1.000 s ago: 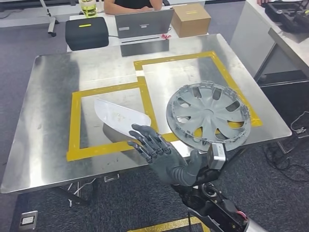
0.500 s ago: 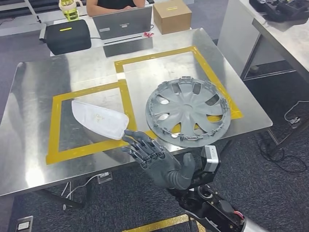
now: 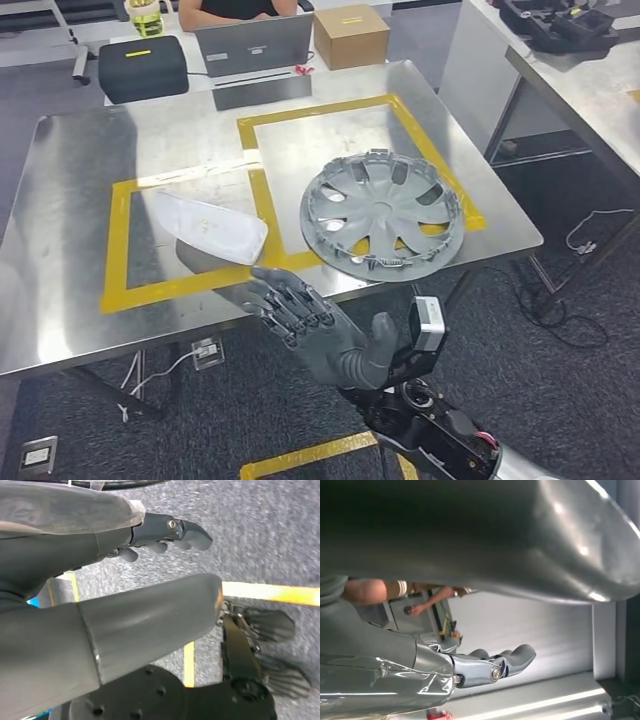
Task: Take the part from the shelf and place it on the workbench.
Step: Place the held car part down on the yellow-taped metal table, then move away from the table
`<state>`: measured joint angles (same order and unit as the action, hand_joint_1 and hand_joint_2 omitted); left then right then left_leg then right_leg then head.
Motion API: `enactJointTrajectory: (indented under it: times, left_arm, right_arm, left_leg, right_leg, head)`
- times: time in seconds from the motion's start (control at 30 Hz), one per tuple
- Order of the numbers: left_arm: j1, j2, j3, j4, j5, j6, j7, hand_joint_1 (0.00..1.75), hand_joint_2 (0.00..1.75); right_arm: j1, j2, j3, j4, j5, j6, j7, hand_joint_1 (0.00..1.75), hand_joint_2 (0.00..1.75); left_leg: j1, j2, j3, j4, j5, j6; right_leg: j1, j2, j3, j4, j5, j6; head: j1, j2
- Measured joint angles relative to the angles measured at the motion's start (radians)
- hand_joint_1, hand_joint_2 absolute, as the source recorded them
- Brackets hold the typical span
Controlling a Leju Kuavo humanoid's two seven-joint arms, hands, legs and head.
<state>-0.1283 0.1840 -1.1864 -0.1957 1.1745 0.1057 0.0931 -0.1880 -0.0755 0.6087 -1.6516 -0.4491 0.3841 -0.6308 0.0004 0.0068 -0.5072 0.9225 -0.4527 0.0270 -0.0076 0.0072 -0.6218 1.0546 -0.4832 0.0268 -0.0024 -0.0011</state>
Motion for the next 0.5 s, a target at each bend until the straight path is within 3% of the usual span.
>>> enactJointTrajectory:
  times: [0.07,0.1,0.13,0.17,0.23,0.3,0.37,0.43,0.47,0.5]
  left_arm:
    - [0.000,0.000,0.000,0.000,0.001,0.000,0.001,0.00,0.00]
    - [0.001,0.000,0.000,0.000,0.002,0.000,0.002,0.00,0.00]
    - [0.001,-0.001,0.000,0.000,0.002,0.000,0.002,0.00,0.00]
    - [0.001,-0.001,0.000,0.000,0.002,0.000,0.002,0.00,0.00]
    - [0.001,-0.002,0.000,0.000,0.002,0.000,0.003,0.00,0.00]
    - [0.001,-0.003,0.000,0.000,0.003,0.000,0.003,0.00,0.00]
    - [0.002,-0.003,0.000,0.000,0.003,0.000,0.003,0.00,0.00]
    - [0.003,-0.002,0.000,0.000,0.003,0.001,0.003,0.00,0.00]
    - [0.004,-0.002,0.000,0.000,0.003,0.001,0.003,0.00,0.00]
    - [0.004,-0.002,0.000,0.000,0.004,0.001,0.003,0.00,0.00]
  right_arm:
    - [0.000,0.000,0.002,0.002,0.000,0.000,0.000,0.00,0.00]
    - [0.000,0.000,0.003,0.003,0.000,0.000,0.000,0.00,0.00]
    - [0.000,0.000,0.004,0.005,0.000,0.000,-0.001,0.00,0.00]
    - [0.000,0.000,0.006,0.006,0.000,0.000,-0.001,0.00,0.00]
    - [-0.002,0.000,0.008,0.008,0.000,0.000,-0.001,0.00,0.00]
    - [-0.004,0.000,0.010,0.008,0.000,0.000,-0.001,0.00,0.00]
    - [-0.005,0.000,0.011,0.008,0.000,0.000,-0.001,0.00,0.00]
    - [-0.006,0.000,0.013,0.009,0.000,0.001,-0.001,0.00,0.00]
    - [-0.007,0.000,0.014,0.009,0.000,0.001,-0.001,0.00,0.00]
    - [-0.008,0.000,0.014,0.009,0.000,0.001,-0.001,0.00,0.00]
  left_leg:
    - [-0.001,0.002,-0.020,0.001,0.014,0.004]
    - [-0.001,0.003,-0.030,0.002,0.022,0.004]
    - [-0.001,0.004,-0.040,0.004,0.029,0.002]
    - [-0.001,0.004,-0.049,0.007,0.035,0.000]
    - [-0.001,0.004,-0.065,0.015,0.043,-0.007]
    - [-0.004,0.004,-0.076,0.025,0.052,-0.016]
    - [-0.006,0.003,-0.084,0.028,0.064,-0.028]
    - [-0.003,0.001,-0.093,0.036,0.062,-0.041]
    - [-0.002,-0.001,-0.104,0.058,0.037,-0.047]
    - [0.001,-0.002,-0.122,0.101,-0.006,-0.053]
  right_leg:
    - [-0.002,-0.001,-0.028,0.129,-0.098,0.007]
    - [-0.003,-0.001,-0.032,0.180,-0.122,0.011]
    - [-0.004,-0.001,-0.021,0.202,-0.121,0.014]
    - [-0.004,-0.001,0.006,0.184,-0.101,0.015]
    - [-0.006,-0.002,0.101,0.056,-0.050,0.014]
    - [-0.004,-0.002,0.176,-0.069,-0.037,0.009]
    - [0.000,0.000,0.188,-0.105,-0.038,0.000]
    - [-0.003,-0.002,0.174,-0.110,-0.025,-0.019]
    - [-0.004,-0.004,0.165,-0.112,-0.016,-0.031]
    - [-0.006,-0.006,0.154,-0.115,-0.006,-0.040]
  head:
    - [0.011,0.000]
    - [0.014,0.000]
    - [0.017,0.000]
    - [0.020,0.000]
    - [0.028,0.000]
    - [0.033,0.000]
    - [0.033,0.000]
    - [0.028,0.000]
    - [0.024,0.000]
    - [0.018,0.000]
